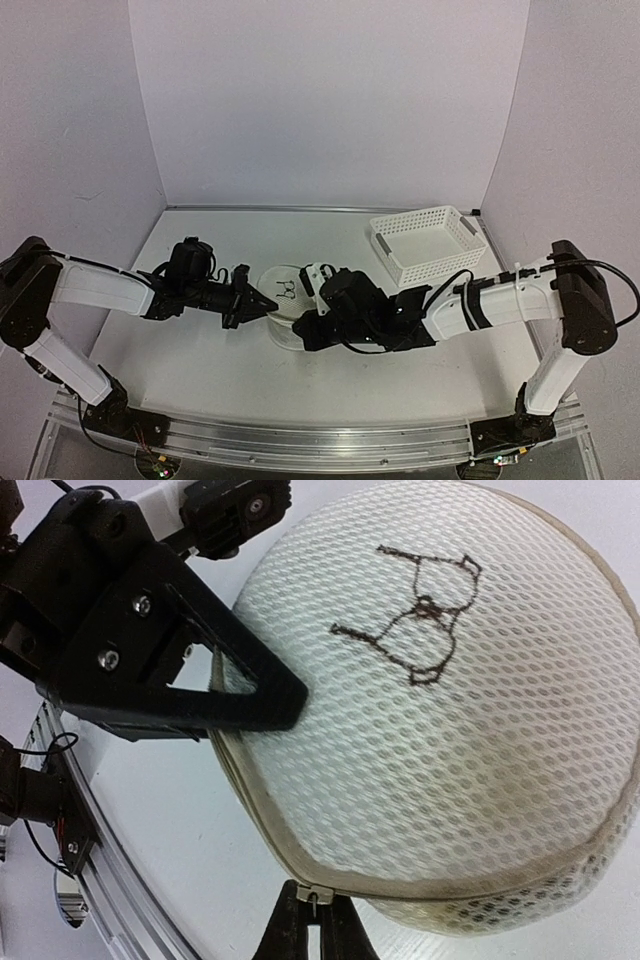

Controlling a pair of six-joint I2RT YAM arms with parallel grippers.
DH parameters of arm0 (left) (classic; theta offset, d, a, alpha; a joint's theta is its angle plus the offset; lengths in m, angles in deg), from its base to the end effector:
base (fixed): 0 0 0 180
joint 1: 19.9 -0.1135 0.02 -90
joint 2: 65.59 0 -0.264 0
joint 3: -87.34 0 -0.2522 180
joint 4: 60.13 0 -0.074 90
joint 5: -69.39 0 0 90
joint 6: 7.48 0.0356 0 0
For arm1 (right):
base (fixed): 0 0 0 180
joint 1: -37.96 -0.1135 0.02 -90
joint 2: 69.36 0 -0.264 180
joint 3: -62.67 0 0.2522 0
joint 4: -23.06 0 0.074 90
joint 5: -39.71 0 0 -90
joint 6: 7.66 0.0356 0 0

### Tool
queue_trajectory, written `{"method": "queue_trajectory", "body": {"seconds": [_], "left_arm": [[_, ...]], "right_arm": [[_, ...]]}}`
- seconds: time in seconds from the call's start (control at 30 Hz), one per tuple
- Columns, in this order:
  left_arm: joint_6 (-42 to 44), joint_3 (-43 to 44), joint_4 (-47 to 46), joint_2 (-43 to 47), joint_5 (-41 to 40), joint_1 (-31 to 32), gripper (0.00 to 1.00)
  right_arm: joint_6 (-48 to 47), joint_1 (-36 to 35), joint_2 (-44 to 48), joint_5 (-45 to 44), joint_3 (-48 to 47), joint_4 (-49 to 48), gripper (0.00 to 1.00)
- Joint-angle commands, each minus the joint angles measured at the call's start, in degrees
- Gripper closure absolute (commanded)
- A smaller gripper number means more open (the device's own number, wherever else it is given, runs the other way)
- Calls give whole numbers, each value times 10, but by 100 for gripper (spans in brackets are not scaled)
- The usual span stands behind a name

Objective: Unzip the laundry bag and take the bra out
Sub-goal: Unzip the zipper of the laundry bag.

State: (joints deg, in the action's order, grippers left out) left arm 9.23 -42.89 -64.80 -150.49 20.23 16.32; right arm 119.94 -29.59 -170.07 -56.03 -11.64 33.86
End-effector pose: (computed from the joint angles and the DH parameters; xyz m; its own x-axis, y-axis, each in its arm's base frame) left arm 0.2200 -0.1900 0.1802 -0.9813 -0.1794 0.0697 -0.1324 0.3666 -0.9209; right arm 0.1492 0.3518 0.1946 -0.7254 -0.1660 -0.6680 -0.5636 0.7003 0.4381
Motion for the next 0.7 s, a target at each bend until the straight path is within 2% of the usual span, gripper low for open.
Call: {"method": "queue_trajectory", "body": {"seconds": [0.0,0.37,0.67], "left_arm": [[21,18,-10,-7,-9,-5,100],[66,38,-10,-10,9,-4,100],[153,83,-10,-31,65,-5,100]], "right_arm": [[-33,-3,63,-30,35,-20,100],[-99,7,127,-76,107,-1,100],[-138,57,150,-62,145,5,100]]}}
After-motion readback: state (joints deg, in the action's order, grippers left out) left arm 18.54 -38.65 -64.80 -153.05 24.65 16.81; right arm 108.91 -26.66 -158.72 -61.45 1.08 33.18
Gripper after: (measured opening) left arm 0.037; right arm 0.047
